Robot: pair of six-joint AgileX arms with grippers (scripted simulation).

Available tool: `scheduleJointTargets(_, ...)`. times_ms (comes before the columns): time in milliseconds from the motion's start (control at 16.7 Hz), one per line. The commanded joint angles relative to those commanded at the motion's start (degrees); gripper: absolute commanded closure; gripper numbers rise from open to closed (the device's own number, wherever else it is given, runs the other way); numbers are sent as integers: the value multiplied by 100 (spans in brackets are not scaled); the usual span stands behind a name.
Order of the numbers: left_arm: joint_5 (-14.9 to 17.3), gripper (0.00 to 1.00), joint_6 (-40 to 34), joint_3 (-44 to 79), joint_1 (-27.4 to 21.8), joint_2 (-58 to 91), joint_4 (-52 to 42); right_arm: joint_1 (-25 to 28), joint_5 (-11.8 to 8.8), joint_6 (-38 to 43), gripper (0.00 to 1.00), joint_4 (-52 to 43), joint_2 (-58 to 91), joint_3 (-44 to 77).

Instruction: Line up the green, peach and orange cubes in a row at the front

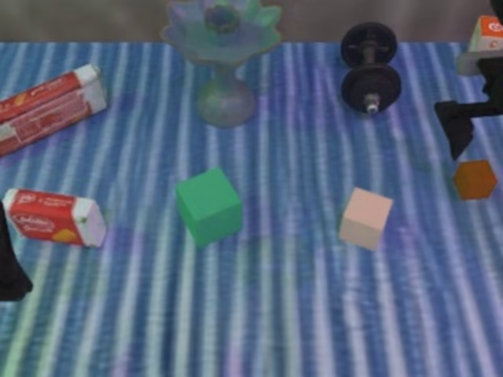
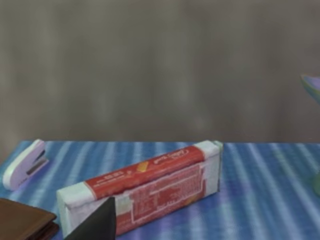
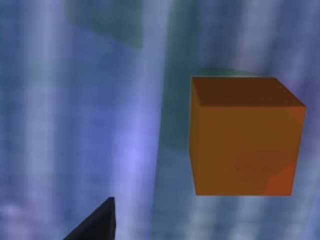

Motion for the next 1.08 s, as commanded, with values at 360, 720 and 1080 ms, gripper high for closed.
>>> scheduleJointTargets(360, 0, 0, 0, 0, 0, 0, 0, -7, 2, -11, 0, 450, 176, -293)
scheduleJointTargets(720, 0, 0, 0, 0, 0, 0, 0, 7, 7, 14, 0, 1628, 652, -973)
scheduleJointTargets(1080, 0, 0, 0, 0, 0, 0, 0, 7, 7, 14, 15, 1638, 657, -981)
